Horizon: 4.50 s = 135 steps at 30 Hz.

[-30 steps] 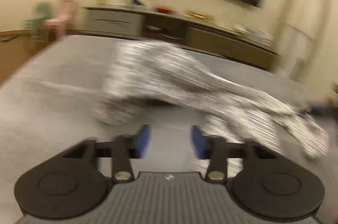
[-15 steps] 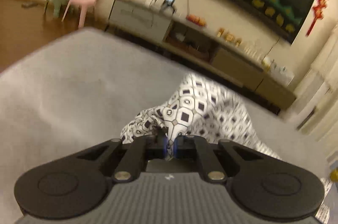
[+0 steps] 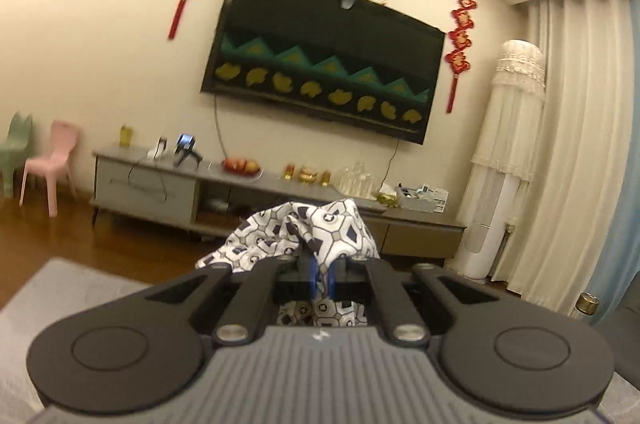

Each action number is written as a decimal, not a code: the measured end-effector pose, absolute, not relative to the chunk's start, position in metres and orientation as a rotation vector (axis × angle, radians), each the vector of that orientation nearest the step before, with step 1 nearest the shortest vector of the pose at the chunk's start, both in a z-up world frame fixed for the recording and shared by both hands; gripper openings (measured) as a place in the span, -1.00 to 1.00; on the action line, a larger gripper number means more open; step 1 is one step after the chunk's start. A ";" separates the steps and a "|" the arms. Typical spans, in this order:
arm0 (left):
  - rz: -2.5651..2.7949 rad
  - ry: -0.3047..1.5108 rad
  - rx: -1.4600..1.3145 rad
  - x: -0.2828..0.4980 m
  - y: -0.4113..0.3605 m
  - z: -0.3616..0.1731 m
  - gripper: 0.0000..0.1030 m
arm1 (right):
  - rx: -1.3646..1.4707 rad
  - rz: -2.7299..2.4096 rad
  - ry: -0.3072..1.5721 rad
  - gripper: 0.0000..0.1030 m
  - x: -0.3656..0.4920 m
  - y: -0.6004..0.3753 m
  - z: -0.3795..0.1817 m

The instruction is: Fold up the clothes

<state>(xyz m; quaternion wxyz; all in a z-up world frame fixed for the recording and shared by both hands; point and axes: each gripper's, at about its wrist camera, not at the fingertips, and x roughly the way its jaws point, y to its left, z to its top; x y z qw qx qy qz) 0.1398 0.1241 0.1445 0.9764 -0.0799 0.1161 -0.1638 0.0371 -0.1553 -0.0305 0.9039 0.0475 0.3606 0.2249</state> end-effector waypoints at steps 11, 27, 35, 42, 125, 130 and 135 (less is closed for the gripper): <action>-0.185 0.362 -0.083 0.132 0.115 0.153 -0.90 | -0.177 0.182 0.367 -1.00 0.013 -0.224 0.084; -0.109 0.862 -0.102 0.067 0.219 -0.007 -0.49 | 0.015 0.457 0.579 0.17 -0.033 -0.273 0.020; -0.108 0.714 -0.074 0.101 0.218 0.023 0.44 | -0.048 0.055 0.681 0.65 0.120 -0.334 -0.018; -0.094 0.804 0.018 0.169 0.182 -0.015 -0.85 | -0.111 0.009 0.693 -0.94 0.173 -0.333 -0.015; -0.227 0.660 0.167 0.078 0.187 -0.033 0.41 | 0.414 0.276 0.614 -0.98 0.116 -0.319 0.013; -0.186 0.672 0.344 0.094 0.171 -0.065 0.38 | 0.456 0.144 0.719 -0.98 0.136 -0.333 -0.042; -0.245 0.676 0.404 0.107 0.162 -0.075 0.46 | 0.494 0.174 0.704 -0.98 0.135 -0.328 -0.050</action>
